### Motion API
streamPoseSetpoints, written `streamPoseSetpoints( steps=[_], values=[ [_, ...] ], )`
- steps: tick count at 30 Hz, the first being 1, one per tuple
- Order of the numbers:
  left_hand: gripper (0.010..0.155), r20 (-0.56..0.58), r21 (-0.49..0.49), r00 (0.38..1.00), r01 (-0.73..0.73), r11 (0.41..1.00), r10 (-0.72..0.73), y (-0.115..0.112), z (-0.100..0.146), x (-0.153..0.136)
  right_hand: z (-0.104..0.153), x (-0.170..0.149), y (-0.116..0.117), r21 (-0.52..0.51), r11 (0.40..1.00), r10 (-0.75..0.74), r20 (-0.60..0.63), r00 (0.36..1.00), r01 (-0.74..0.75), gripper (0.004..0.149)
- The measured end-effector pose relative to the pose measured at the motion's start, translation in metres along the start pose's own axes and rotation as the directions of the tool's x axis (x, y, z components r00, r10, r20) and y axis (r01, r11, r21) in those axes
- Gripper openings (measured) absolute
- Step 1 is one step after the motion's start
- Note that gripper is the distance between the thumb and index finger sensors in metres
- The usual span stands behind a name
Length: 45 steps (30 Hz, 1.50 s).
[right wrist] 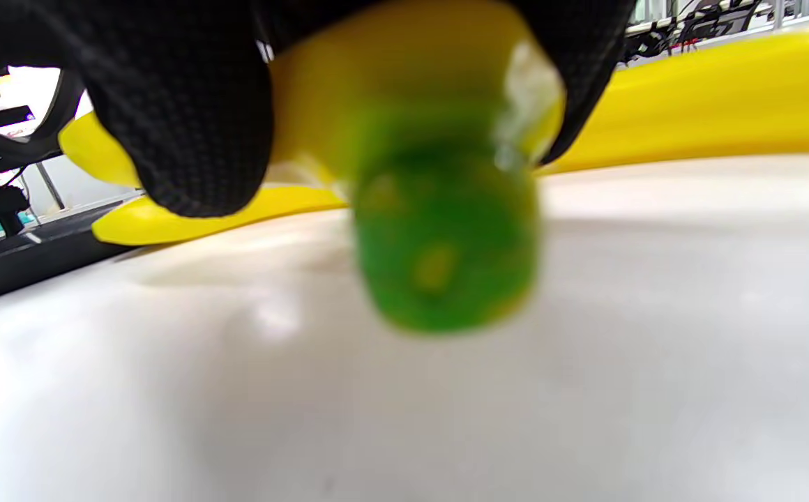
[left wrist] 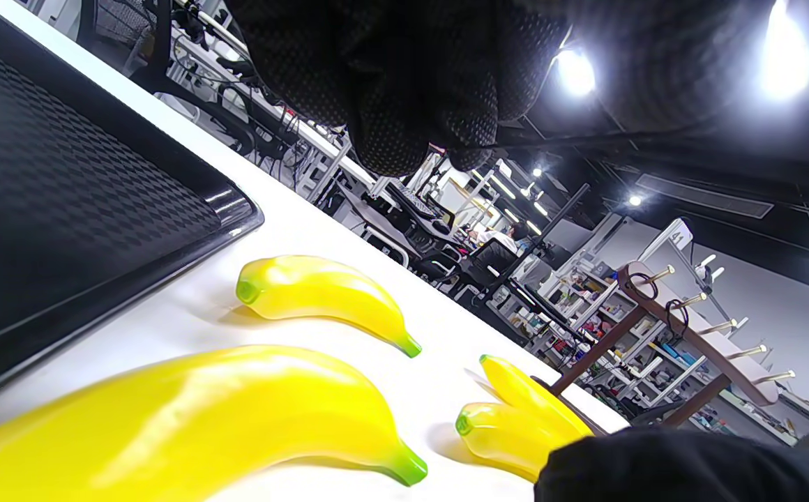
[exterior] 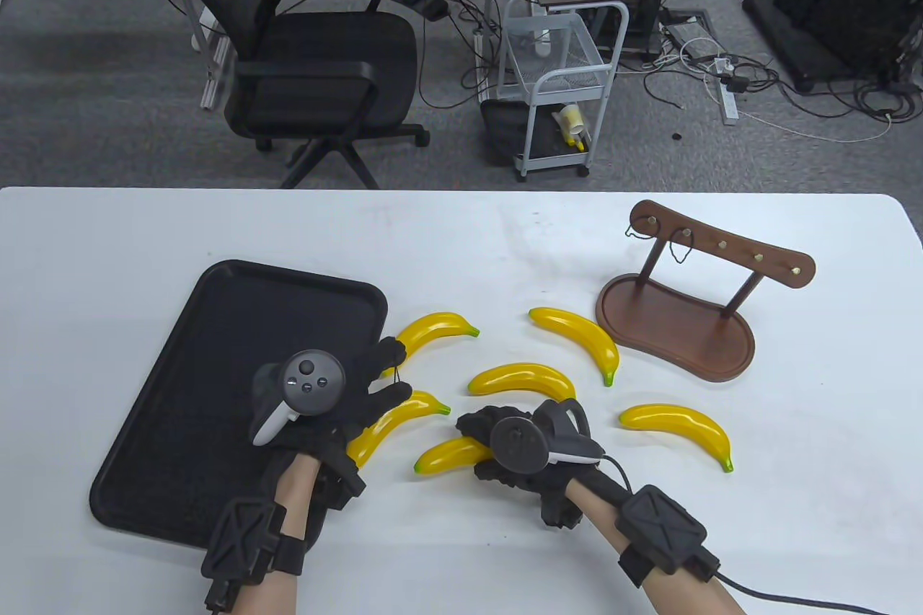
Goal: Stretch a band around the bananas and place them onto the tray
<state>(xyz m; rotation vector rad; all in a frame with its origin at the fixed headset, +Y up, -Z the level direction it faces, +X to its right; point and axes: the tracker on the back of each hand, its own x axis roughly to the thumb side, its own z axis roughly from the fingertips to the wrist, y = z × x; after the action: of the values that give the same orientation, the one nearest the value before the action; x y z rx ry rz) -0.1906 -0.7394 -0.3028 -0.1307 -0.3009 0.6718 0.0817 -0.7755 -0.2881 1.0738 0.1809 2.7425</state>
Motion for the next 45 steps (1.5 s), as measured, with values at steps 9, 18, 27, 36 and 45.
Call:
streamPoseSetpoints(
  steps=[9, 18, 27, 36, 45],
  values=[
    [0.07, -0.001, 0.002, 1.0, -0.006, 1.0, 0.006, 0.0, 0.0, 0.0, -0.003, -0.022, -0.027, -0.062, 0.998, -0.025, -0.071, 0.997, 0.021, 0.07],
    [0.07, 0.001, -0.002, 1.0, -0.015, 1.0, 0.015, 0.0, 0.0, 0.0, -0.007, -0.055, -0.044, -0.114, 0.993, -0.037, -0.183, 0.982, 0.017, 0.07],
    [0.069, -0.002, -0.004, 1.0, -0.018, 1.0, 0.018, 0.0, 0.0, -0.001, -0.01, -0.086, -0.04, -0.126, 0.992, -0.05, -0.296, 0.954, 0.013, 0.07],
    [0.069, 0.0, -0.003, 1.0, -0.015, 1.0, 0.015, 0.0, 0.0, -0.001, -0.01, -0.099, -0.034, -0.117, 0.993, -0.043, -0.353, 0.934, 0.002, 0.07],
    [0.069, -0.001, -0.004, 1.0, -0.015, 1.0, 0.015, 0.0, 0.0, -0.001, -0.015, -0.105, -0.026, -0.091, 0.996, -0.039, -0.378, 0.925, 0.005, 0.07]
  ],
)
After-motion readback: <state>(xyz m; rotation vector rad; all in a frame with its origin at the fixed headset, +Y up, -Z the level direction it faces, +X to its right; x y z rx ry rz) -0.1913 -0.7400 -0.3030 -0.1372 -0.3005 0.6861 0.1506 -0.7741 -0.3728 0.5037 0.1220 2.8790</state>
